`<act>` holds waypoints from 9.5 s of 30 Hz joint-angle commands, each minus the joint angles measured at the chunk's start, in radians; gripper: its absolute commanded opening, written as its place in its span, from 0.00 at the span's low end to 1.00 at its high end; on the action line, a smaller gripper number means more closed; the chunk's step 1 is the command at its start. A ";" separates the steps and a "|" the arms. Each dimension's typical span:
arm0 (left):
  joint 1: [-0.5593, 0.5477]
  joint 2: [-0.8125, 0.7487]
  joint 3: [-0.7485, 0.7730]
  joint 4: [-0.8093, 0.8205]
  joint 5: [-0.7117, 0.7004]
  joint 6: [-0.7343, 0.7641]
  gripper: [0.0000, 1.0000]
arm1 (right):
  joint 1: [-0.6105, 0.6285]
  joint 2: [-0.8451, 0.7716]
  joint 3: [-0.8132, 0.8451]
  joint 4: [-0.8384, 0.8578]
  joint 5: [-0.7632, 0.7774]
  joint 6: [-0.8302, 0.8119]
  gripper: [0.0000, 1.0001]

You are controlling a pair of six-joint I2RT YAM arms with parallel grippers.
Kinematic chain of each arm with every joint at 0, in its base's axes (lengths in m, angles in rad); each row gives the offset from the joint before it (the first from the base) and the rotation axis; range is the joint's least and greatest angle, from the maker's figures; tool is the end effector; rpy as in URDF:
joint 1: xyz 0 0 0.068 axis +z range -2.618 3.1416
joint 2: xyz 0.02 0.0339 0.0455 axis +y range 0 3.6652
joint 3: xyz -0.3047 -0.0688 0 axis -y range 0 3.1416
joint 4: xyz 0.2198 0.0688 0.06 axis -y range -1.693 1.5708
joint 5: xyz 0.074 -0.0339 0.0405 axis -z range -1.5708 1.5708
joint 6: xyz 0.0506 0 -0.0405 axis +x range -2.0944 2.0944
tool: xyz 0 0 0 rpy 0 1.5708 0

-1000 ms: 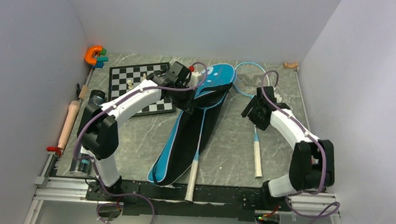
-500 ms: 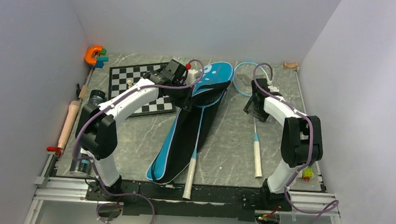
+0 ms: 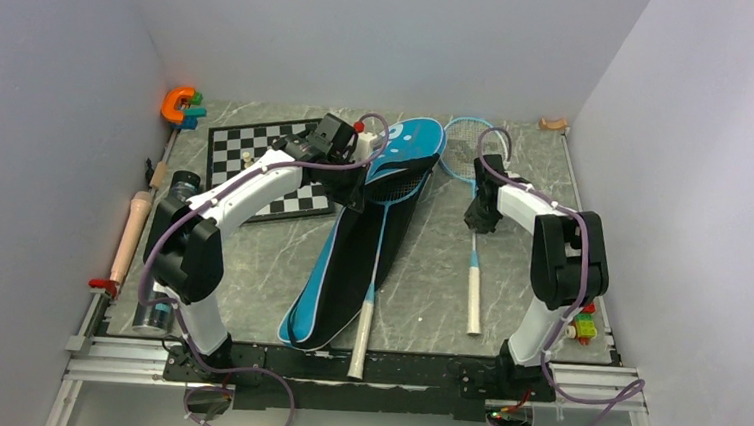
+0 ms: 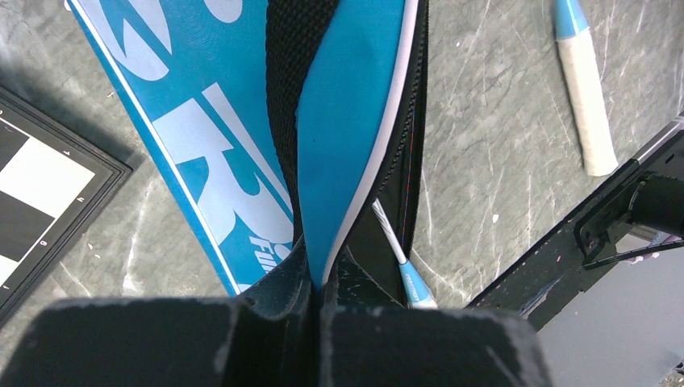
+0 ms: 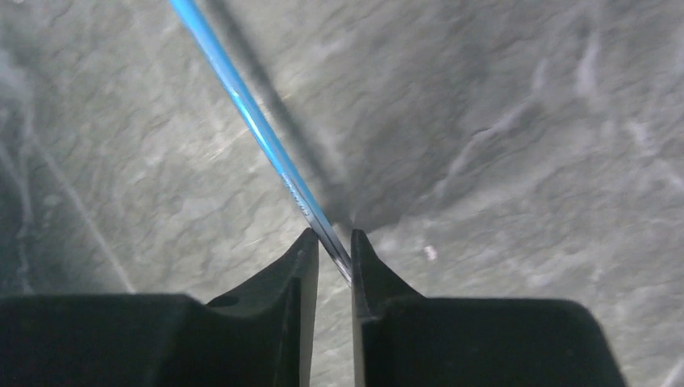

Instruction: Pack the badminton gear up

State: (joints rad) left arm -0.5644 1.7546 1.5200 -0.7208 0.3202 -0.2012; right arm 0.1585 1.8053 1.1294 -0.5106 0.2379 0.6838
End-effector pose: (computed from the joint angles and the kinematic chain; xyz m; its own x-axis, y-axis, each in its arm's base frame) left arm 0.3074 -0.2134 0.3207 -0.8081 0.2871 -0.5143 0.5100 0.7778 -0.3672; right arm 0.3435 0.0428 0.2050 -0.7514 0.5016 -0.4286 0.5270 0.8472 0.0675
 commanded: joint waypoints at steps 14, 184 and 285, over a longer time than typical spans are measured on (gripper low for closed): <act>-0.001 -0.061 -0.001 0.049 0.048 0.009 0.00 | 0.150 -0.240 -0.136 0.034 -0.081 0.219 0.36; -0.043 -0.091 -0.051 0.044 0.238 0.091 0.00 | 0.651 -0.226 -0.129 0.315 -0.118 0.090 0.00; -0.090 -0.069 -0.094 0.055 0.238 0.130 0.25 | 0.321 -0.361 -0.560 0.767 -0.499 0.226 0.02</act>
State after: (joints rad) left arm -0.6418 1.6993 1.4322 -0.7174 0.5327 -0.0879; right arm 0.4828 1.4868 0.5053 0.2359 -0.2386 0.9024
